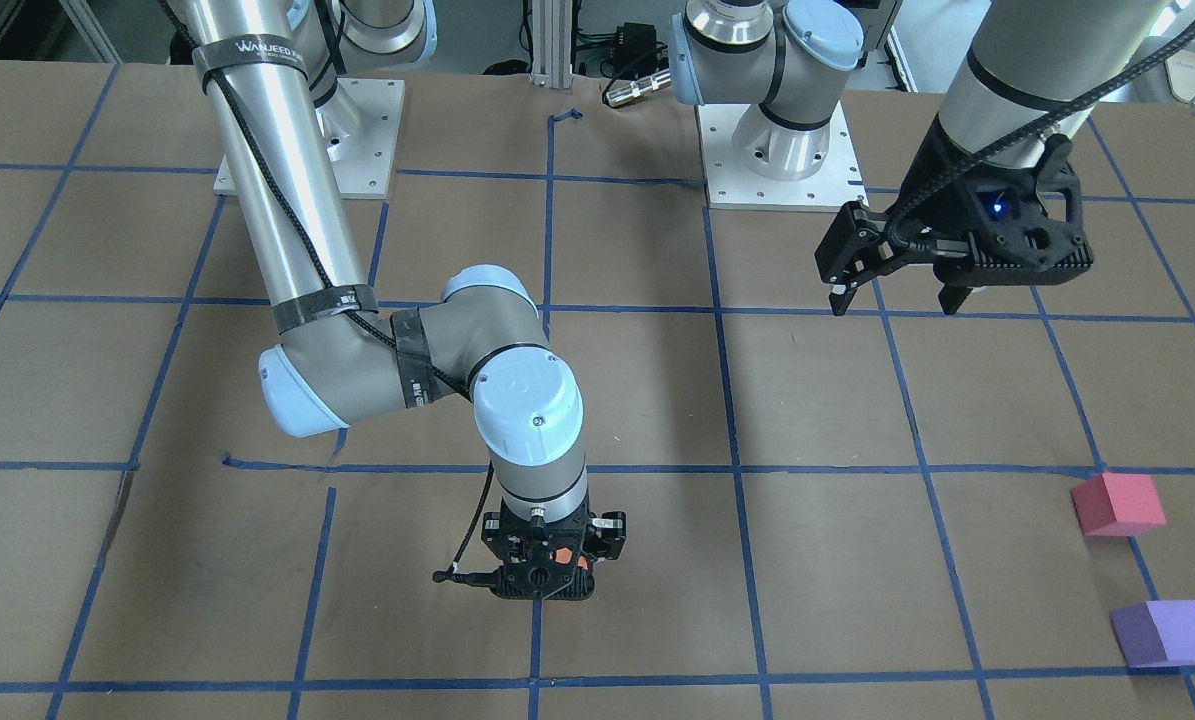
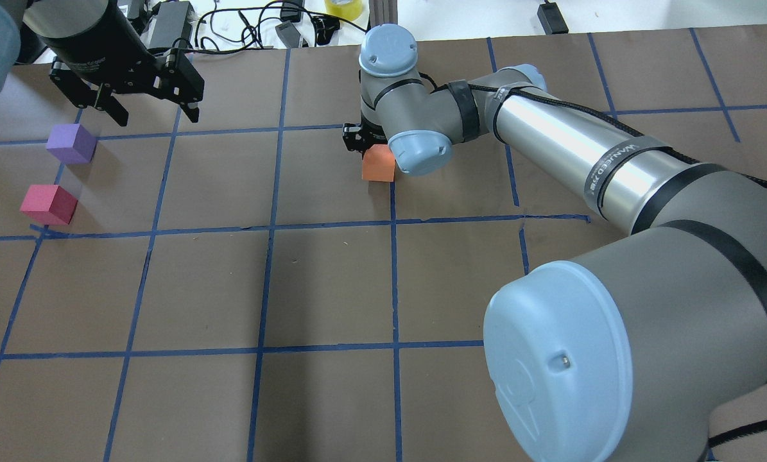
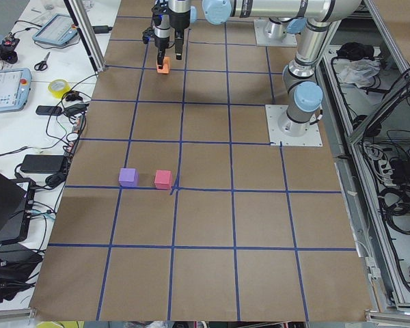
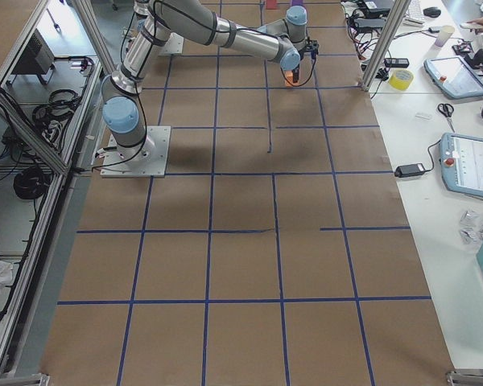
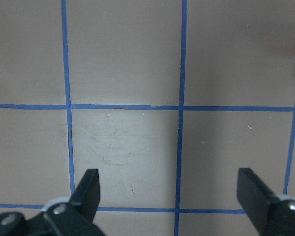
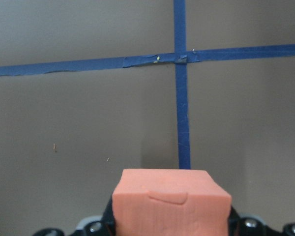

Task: Arrange blocks in a line
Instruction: 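Carry the orange cube with the right gripper to the table center, set down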

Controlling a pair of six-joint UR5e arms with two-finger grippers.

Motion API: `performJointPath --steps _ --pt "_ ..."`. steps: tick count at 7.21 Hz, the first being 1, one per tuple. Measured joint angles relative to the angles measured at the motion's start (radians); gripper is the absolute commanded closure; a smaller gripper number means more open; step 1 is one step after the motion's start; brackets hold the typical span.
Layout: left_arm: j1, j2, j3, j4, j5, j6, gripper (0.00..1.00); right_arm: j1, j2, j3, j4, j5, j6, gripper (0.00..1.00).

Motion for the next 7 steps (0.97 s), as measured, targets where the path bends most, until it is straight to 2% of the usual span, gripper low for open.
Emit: performJointPath --steps 1,2,7 --pt "0.0 0.001 -0.004 0.001 -0.001 0.001 0.0 0.005 0.004 -0.001 -0.009 0.0 0.008 0.32" --pt "0.0 0.001 -0.006 0.004 -0.001 0.002 0.0 0.007 0.009 -0.001 -0.025 0.0 0.012 0.0" --pt "-0.001 0.002 -0.016 0.01 -0.001 -0.001 0.0 0.005 -0.004 -0.004 -0.065 0.001 0.076 0.0"
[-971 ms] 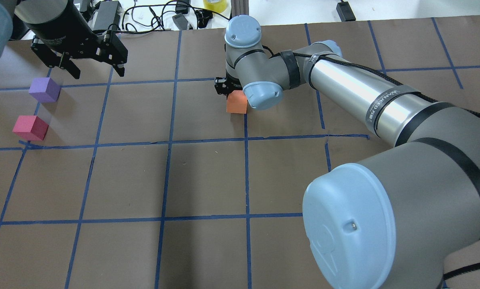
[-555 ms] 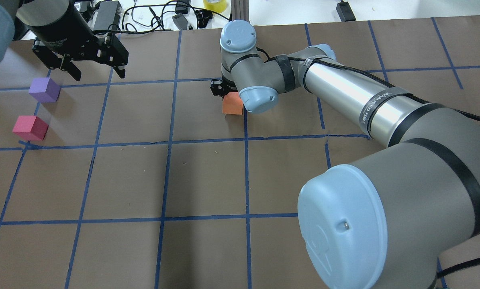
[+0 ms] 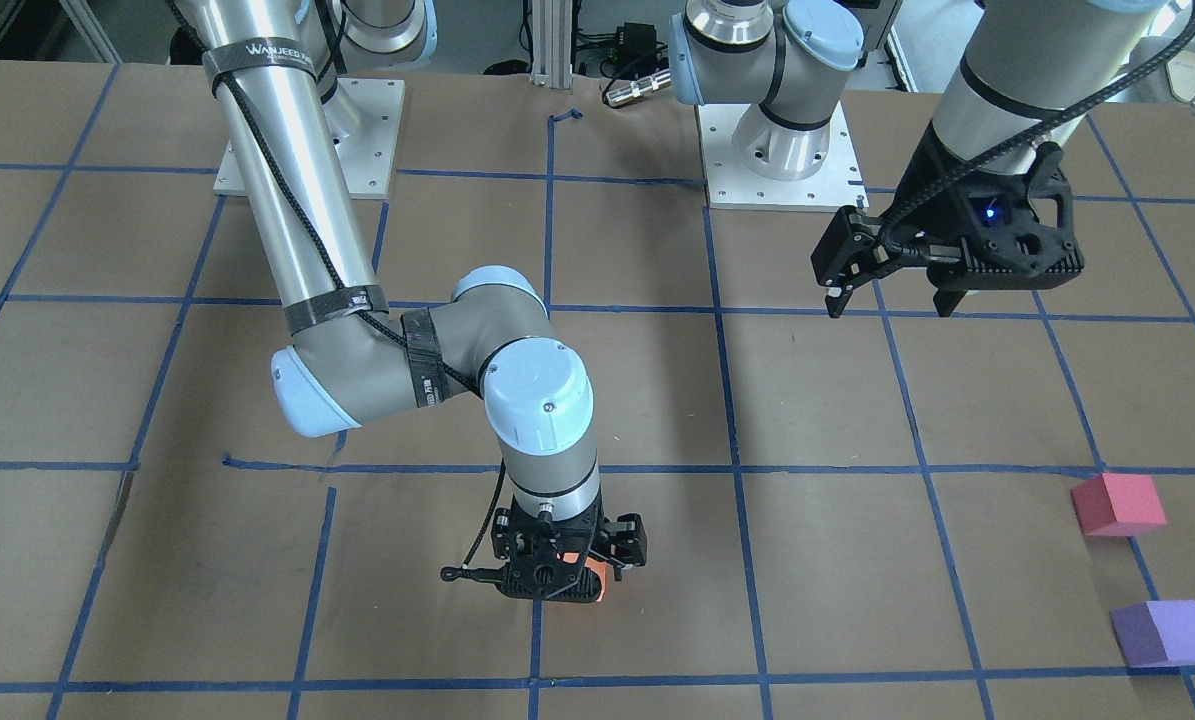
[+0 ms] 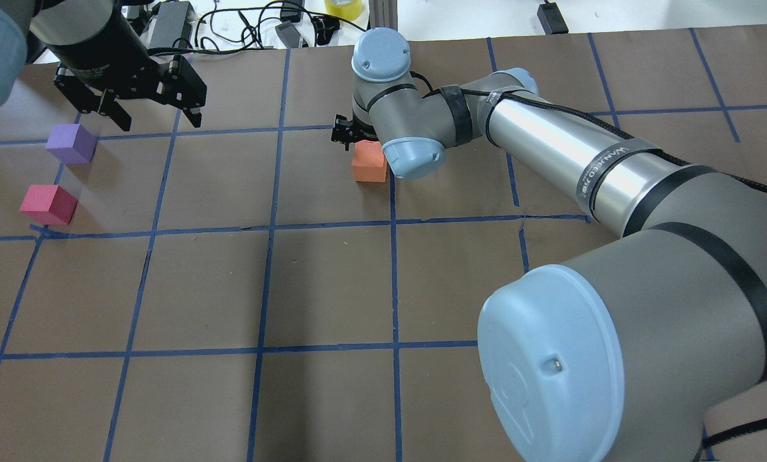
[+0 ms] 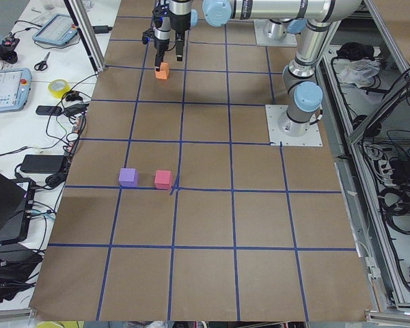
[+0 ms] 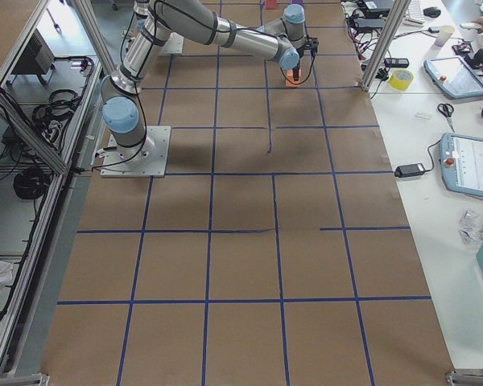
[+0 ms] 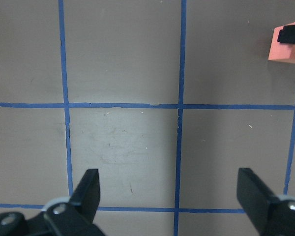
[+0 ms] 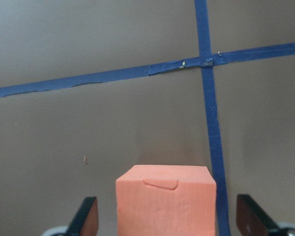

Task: Arrange blocks in a line
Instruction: 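Carry the orange cube with the right gripper to the table center, set down, then open and withdraw the right gripper while the left gripper reaches toward the orange cube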

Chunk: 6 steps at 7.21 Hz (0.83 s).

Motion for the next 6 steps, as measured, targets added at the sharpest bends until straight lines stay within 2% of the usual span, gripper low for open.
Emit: performJointPath --steps 2,3,6 --pt "-0.001 -0.012 0.003 0.025 -0.004 0.0 0.0 -0.023 -0.055 -0.004 0.031 -0.003 -0.015 0.0" --pt "-0.003 -0.037 0.005 0.063 -0.009 0.001 0.0 -0.054 -0.102 -0.005 0.087 -0.001 -0.038 0.0" --pt "-0.047 -0.185 0.022 0.196 -0.032 0.003 0.0 -0.177 -0.277 0.007 0.364 -0.004 -0.235 0.0"
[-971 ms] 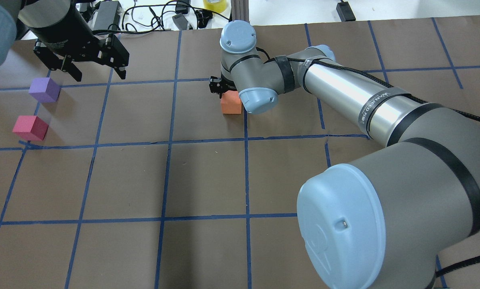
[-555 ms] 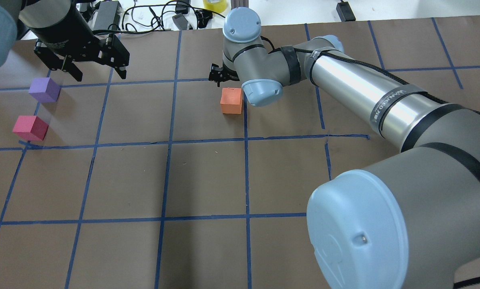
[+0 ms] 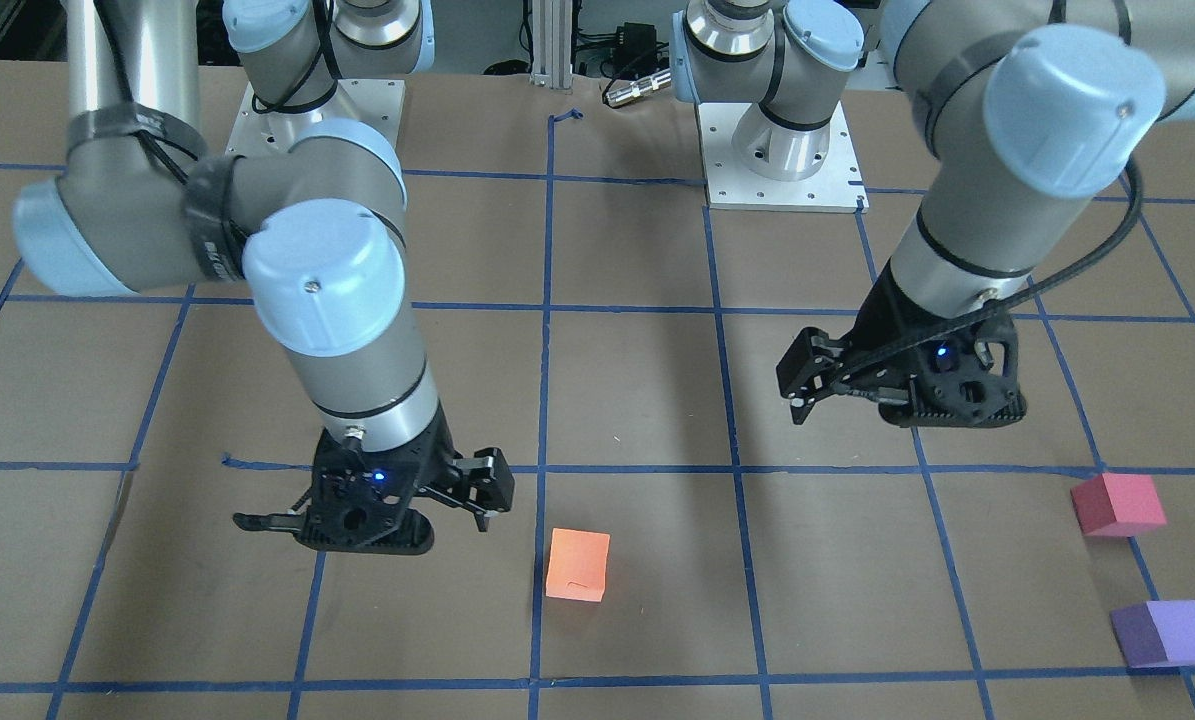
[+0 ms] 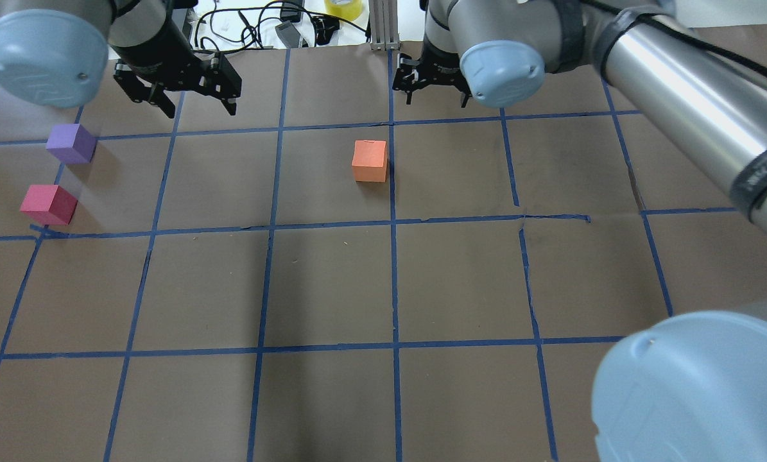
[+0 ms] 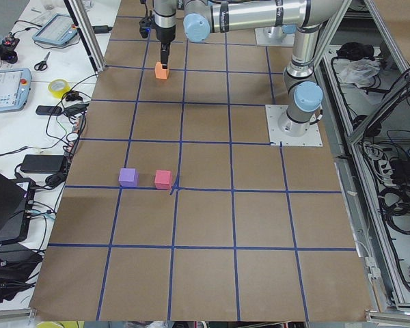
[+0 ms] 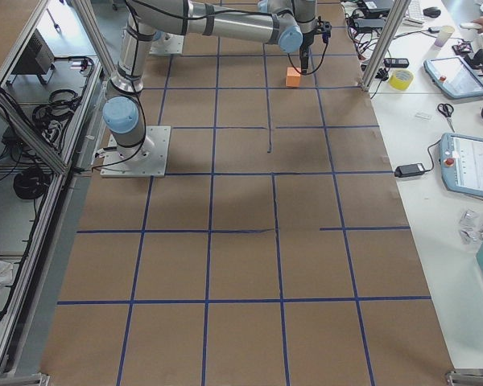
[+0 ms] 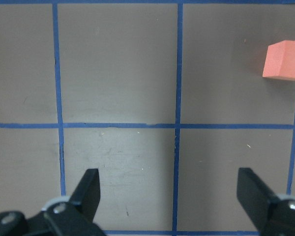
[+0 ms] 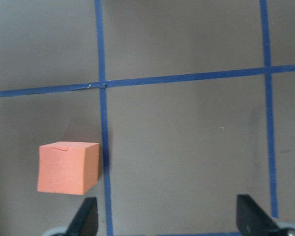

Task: Arrange blocks in a line
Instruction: 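Open and withdraw the right gripper while the left gripper reaches toward the orange cube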

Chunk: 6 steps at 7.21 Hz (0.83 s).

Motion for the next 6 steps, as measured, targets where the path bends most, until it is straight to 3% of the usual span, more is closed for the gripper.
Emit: performJointPath --steps 3,6 --pt "-0.123 -0.18 0.041 0.174 0.003 -0.091 0.0 -0.118 -0.168 0.01 0.27 -0.003 -0.246 0.0" --pt "-0.227 -0.33 0.069 0.319 0.0 -0.216 0.0 -0.163 -0.313 0.043 0.452 -0.006 -0.296 0.0"
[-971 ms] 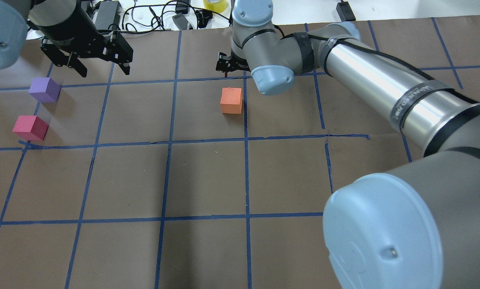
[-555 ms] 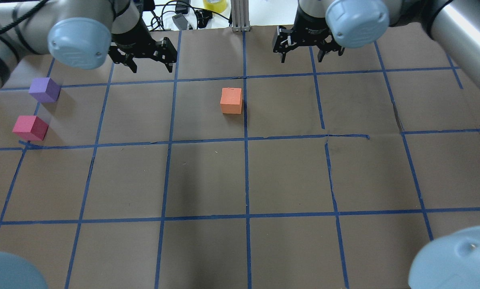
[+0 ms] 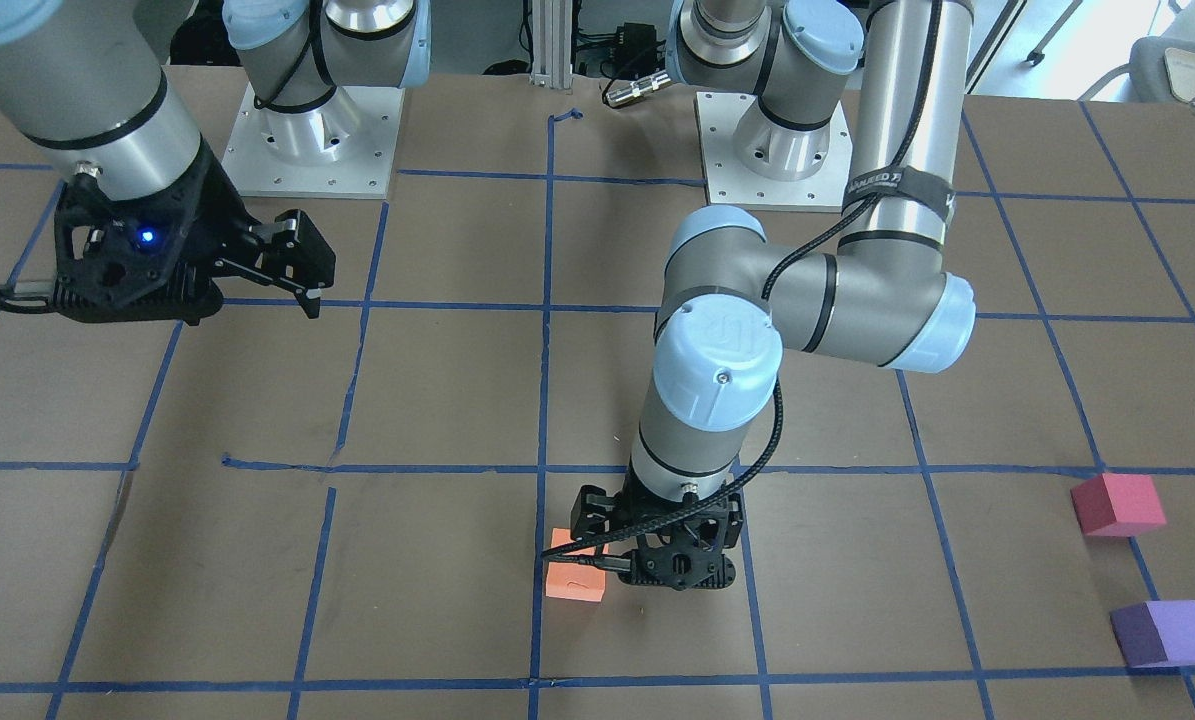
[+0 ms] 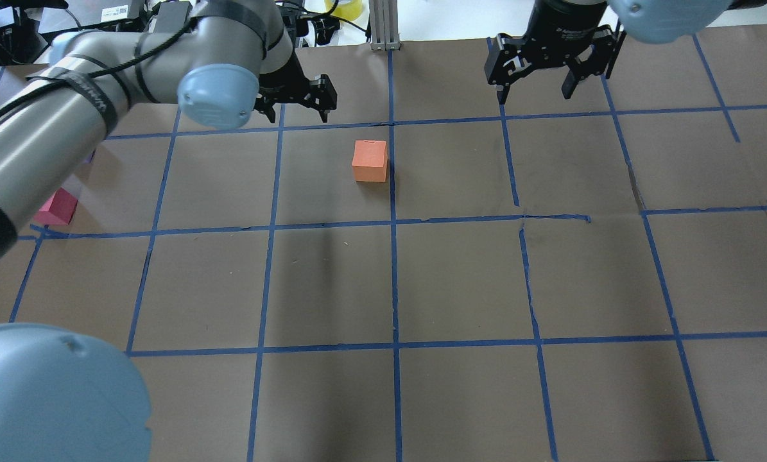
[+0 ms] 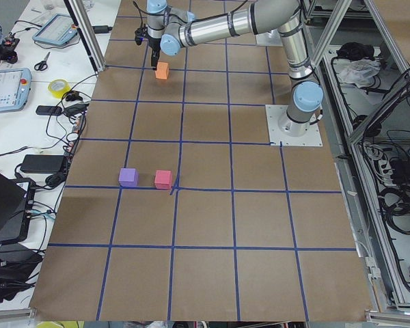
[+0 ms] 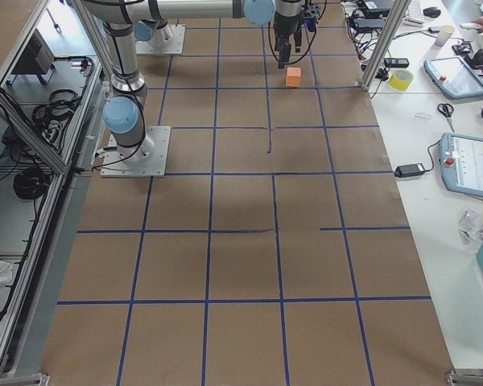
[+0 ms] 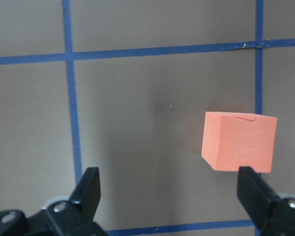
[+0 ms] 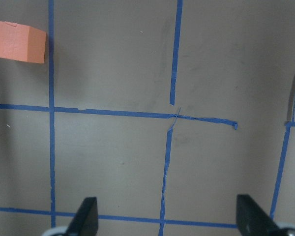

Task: Arrange blocks in a line
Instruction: 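Lower the left gripper over the orange cube and grasp it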

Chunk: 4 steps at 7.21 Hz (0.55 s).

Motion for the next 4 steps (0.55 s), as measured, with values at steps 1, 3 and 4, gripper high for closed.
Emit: performJointPath --steps 1,3,4 --pt "-0.025 -0.034 0.015 0.009 0.001 -0.015 0.0 -0.003 -0.034 0.022 0.02 -0.004 -0.003 0.0" --pt "-0.062 -0.083 0.043 0.014 0.009 -0.031 0.0 -0.006 -0.089 0.069 0.055 -0.026 -0.006 0.0" --pt "-0.068 -0.096 0.049 0.014 0.011 -0.03 0.0 -0.006 -0.108 0.092 0.063 -0.032 -0.004 0.0"
